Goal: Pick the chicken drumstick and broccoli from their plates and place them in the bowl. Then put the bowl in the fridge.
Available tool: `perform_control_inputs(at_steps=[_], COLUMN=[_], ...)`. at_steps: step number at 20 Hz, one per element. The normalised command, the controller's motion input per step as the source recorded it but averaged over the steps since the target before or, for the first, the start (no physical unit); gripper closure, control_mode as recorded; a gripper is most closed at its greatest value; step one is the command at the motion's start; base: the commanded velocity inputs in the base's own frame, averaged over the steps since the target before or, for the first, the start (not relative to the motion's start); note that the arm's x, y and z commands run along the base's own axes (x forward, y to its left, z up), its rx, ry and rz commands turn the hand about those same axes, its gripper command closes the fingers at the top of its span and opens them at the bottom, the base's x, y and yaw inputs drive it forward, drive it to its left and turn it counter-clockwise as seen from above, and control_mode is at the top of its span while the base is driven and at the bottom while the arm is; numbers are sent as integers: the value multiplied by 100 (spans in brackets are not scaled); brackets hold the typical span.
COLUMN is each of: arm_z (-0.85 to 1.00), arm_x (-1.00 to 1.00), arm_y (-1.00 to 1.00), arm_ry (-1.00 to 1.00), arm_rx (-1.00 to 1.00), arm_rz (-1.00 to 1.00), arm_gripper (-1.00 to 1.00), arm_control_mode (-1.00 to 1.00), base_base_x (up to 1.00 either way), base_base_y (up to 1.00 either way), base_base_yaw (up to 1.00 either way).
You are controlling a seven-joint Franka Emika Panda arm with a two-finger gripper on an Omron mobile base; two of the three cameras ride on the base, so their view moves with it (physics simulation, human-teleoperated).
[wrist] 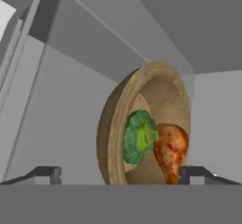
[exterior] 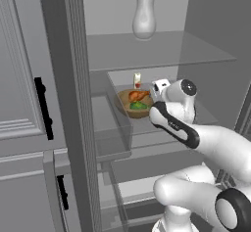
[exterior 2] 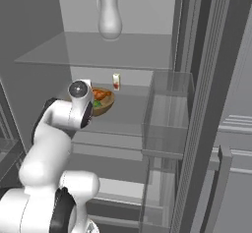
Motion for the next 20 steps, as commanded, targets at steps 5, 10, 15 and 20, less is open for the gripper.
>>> perform_control_inputs(at_steps=[5, 10, 15, 20], arm_z=[48, 62, 64, 58], arm_x=[-75, -66, -66, -68], arm_y=[0, 0, 0, 0], arm_ry=[-1, 0, 0, 0], arm_rx=[1, 0, 0, 0], arm_rz=[0, -1, -2, -1], arm_gripper=[-100, -100, -100, -100], arm_control_mode=[-100, -100, -100, -100], base_base_x=[0, 0, 0, 0], base_base_y=[0, 0, 0, 0], base_base_yaw=[0, 0, 0, 0])
